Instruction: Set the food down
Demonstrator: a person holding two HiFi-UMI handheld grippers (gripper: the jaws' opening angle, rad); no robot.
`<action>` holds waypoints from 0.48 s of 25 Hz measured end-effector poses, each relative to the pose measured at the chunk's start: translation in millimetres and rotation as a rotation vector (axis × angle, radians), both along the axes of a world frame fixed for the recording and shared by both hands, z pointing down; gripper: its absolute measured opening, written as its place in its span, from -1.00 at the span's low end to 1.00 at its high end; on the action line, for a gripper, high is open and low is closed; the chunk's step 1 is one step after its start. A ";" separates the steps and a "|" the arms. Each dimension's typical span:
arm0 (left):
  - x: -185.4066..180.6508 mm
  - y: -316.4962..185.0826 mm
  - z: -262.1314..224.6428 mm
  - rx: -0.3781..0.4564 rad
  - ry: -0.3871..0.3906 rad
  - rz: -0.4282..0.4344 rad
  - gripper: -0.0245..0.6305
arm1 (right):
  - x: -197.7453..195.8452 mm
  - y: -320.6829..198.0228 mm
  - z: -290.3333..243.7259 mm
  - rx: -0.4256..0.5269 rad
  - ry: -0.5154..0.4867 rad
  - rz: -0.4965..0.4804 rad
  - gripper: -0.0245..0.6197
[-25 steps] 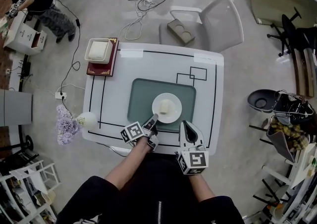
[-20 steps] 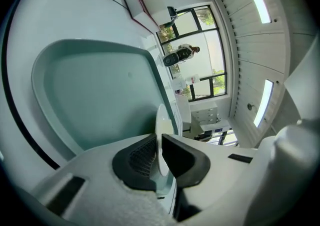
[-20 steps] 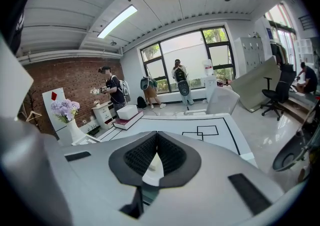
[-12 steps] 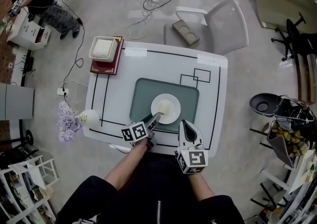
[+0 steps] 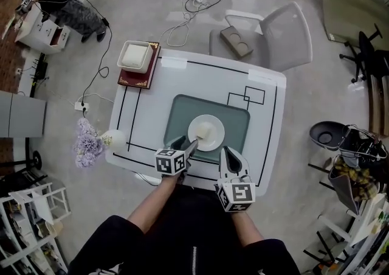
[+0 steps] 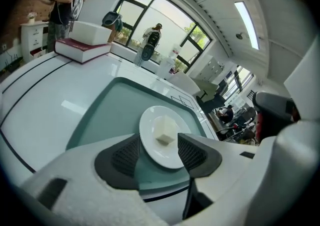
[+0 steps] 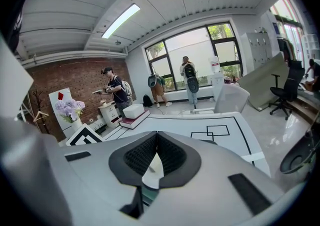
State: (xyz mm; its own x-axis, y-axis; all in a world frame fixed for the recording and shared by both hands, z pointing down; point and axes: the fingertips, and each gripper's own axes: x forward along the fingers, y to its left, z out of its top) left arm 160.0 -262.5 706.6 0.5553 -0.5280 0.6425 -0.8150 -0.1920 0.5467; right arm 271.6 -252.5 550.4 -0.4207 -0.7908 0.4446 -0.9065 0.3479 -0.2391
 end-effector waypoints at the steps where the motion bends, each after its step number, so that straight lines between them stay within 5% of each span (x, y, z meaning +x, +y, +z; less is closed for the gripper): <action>1: -2.6 0.0 -2.0 0.008 0.004 -0.009 -0.25 | -2.8 0.0 0.2 0.000 0.000 -0.008 -0.90; 7: -16.2 2.1 -28.4 0.095 0.018 -0.032 -0.30 | -24.6 2.6 -3.5 0.015 0.025 -0.068 -0.90; 12: -31.2 7.0 -59.4 0.215 -0.004 0.014 -0.91 | -40.9 4.2 -11.7 0.027 0.034 -0.050 -0.90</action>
